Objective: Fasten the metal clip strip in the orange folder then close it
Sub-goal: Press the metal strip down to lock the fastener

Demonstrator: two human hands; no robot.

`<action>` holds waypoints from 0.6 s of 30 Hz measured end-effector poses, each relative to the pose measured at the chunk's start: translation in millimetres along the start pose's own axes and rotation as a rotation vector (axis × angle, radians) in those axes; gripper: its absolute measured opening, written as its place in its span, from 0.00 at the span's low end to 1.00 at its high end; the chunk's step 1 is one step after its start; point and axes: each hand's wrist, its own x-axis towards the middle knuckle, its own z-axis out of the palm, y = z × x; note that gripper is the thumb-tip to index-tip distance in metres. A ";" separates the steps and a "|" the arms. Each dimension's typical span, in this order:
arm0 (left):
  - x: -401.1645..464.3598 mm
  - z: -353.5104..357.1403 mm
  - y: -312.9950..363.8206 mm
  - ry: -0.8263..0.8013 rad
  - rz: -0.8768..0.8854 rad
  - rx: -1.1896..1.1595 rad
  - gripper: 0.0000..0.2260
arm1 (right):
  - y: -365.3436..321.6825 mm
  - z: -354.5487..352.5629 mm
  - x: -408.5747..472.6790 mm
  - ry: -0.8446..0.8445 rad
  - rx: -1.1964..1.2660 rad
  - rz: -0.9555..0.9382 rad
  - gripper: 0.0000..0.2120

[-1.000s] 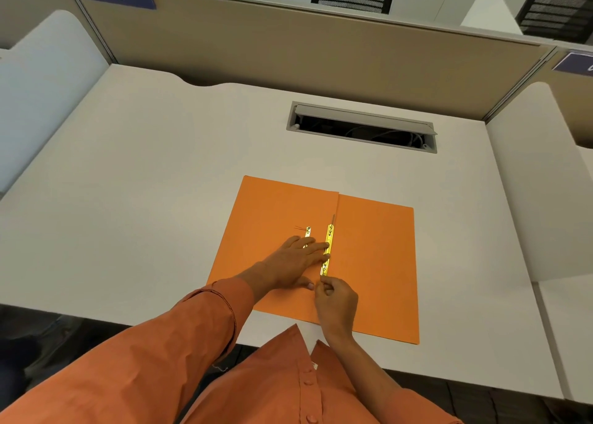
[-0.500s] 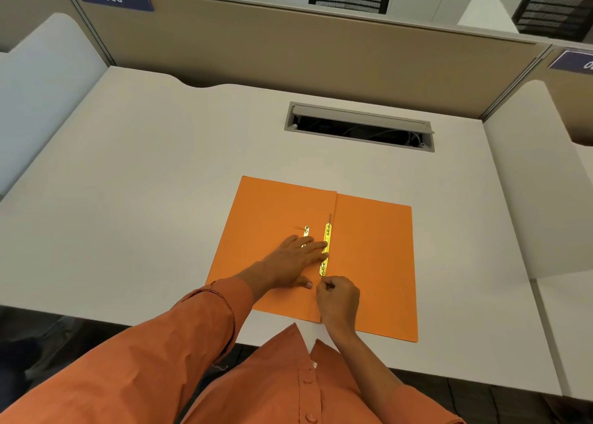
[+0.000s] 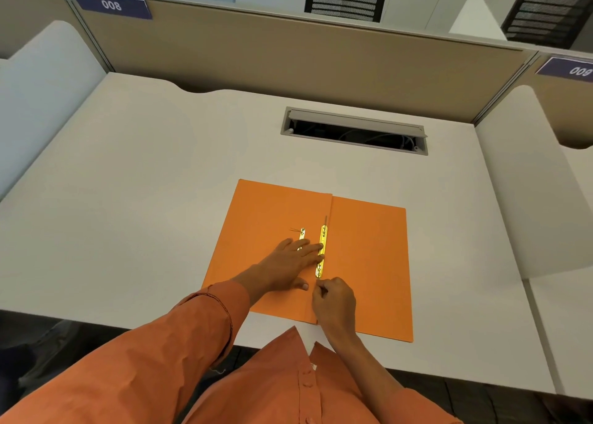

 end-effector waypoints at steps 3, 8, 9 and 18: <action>0.3 2.3 0.2 -0.005 -0.005 -0.010 0.38 | 1.5 -0.6 -2.9 -0.004 -0.007 0.001 0.10; -2.3 11.7 0.3 -0.006 -0.006 0.000 0.38 | 7.6 -2.9 -7.7 -0.008 0.015 -0.012 0.11; -3.9 13.5 0.5 0.000 -0.006 -0.009 0.38 | 8.8 -3.6 -8.0 -0.013 0.033 -0.015 0.12; -52.8 19.9 -16.1 0.498 -0.629 -0.390 0.39 | 32.6 -10.0 -4.9 -0.027 -0.048 -0.084 0.20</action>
